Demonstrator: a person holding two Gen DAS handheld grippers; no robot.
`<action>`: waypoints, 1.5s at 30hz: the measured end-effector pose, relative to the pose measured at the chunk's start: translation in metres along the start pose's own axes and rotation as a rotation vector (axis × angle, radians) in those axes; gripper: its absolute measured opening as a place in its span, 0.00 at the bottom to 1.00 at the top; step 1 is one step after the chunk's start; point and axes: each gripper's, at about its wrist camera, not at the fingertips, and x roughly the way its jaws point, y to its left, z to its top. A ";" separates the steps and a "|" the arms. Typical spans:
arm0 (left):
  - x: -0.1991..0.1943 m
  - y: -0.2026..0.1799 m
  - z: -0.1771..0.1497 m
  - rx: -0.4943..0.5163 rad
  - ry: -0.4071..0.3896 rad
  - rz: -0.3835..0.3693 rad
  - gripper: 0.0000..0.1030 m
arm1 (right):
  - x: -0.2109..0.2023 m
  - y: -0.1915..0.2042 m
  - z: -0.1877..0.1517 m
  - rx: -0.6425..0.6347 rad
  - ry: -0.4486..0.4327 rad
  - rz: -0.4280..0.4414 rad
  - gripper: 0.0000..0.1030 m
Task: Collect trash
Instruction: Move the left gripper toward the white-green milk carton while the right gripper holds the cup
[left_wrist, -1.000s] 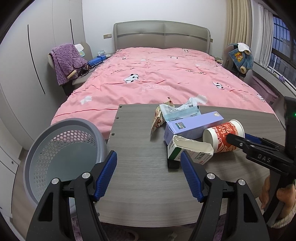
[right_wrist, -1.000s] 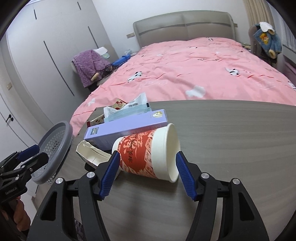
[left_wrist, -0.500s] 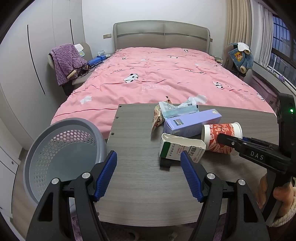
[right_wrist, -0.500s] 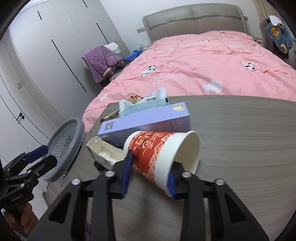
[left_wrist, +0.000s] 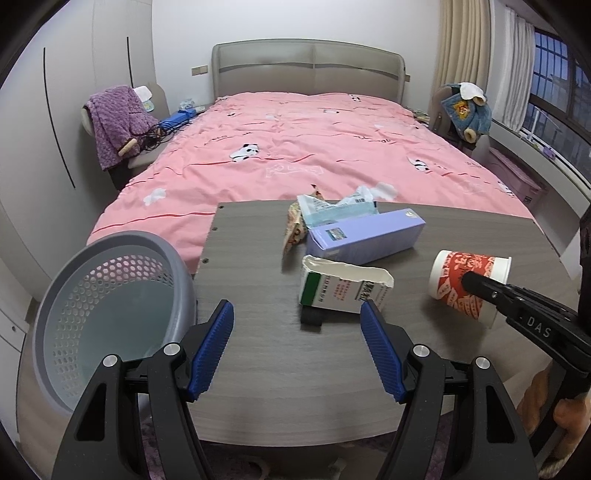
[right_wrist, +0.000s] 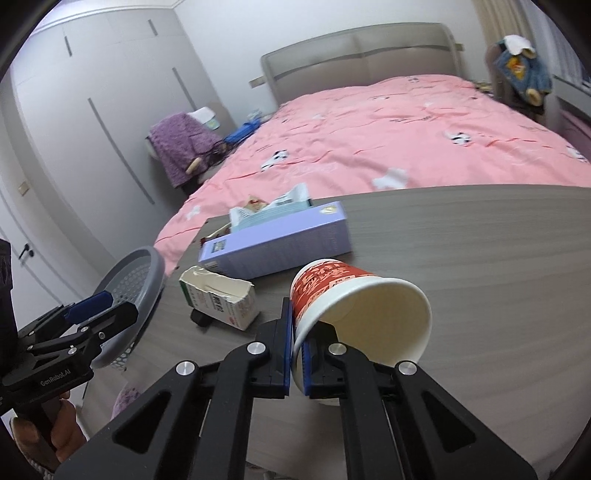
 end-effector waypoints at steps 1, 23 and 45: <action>0.000 -0.001 0.000 0.003 -0.003 -0.004 0.66 | -0.003 -0.001 -0.002 0.010 -0.005 -0.008 0.05; 0.006 -0.017 0.000 0.042 0.003 -0.047 0.66 | -0.025 -0.004 -0.016 0.045 -0.067 -0.068 0.05; 0.019 -0.032 -0.005 0.079 0.013 -0.039 0.79 | -0.027 -0.022 -0.018 0.082 -0.078 -0.056 0.05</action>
